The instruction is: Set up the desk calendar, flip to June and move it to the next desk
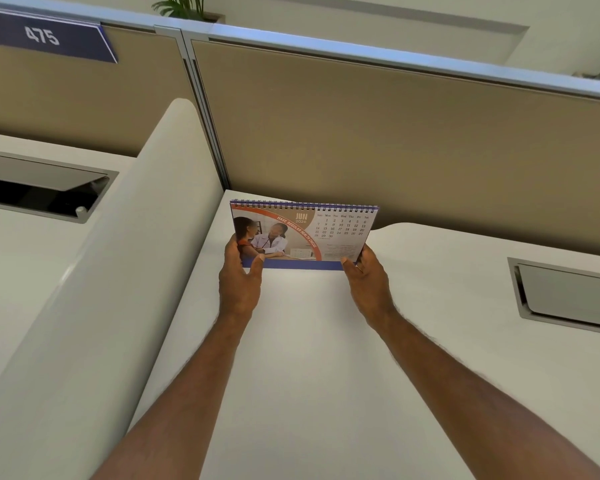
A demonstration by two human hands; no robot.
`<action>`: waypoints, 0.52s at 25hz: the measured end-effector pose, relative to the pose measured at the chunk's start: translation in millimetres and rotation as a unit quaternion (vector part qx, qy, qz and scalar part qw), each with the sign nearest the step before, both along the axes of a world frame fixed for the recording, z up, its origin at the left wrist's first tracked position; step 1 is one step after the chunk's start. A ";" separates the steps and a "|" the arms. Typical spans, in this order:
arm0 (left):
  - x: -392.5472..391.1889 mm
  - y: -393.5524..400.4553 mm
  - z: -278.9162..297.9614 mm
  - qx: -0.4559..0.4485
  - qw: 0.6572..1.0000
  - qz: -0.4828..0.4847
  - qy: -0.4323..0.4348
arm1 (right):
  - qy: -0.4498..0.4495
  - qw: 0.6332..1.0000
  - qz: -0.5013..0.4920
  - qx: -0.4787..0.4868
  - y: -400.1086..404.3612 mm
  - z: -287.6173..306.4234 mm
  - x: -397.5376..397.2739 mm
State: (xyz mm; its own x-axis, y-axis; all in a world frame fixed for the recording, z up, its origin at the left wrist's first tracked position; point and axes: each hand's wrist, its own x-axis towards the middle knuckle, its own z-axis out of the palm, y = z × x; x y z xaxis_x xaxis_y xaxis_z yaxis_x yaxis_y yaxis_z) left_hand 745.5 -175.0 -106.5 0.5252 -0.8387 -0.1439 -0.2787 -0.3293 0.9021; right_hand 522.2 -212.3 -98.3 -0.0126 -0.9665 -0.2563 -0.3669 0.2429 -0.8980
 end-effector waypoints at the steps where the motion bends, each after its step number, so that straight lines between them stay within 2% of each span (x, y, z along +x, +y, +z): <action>1: -0.2 0.5 1.0 0.000 1.000 0.001 -0.003 | -0.001 1.000 -0.003 -0.002 0.5 -0.3 0.2; 11: 0.1 6.8 12.1 -0.008 1.000 0.005 0.012 | -0.048 0.998 -0.047 0.000 2.9 9.3 2.3; 13: -2.4 8.6 13.7 0.005 1.000 0.012 0.001 | -0.015 0.998 -0.059 0.007 3.8 12.7 3.3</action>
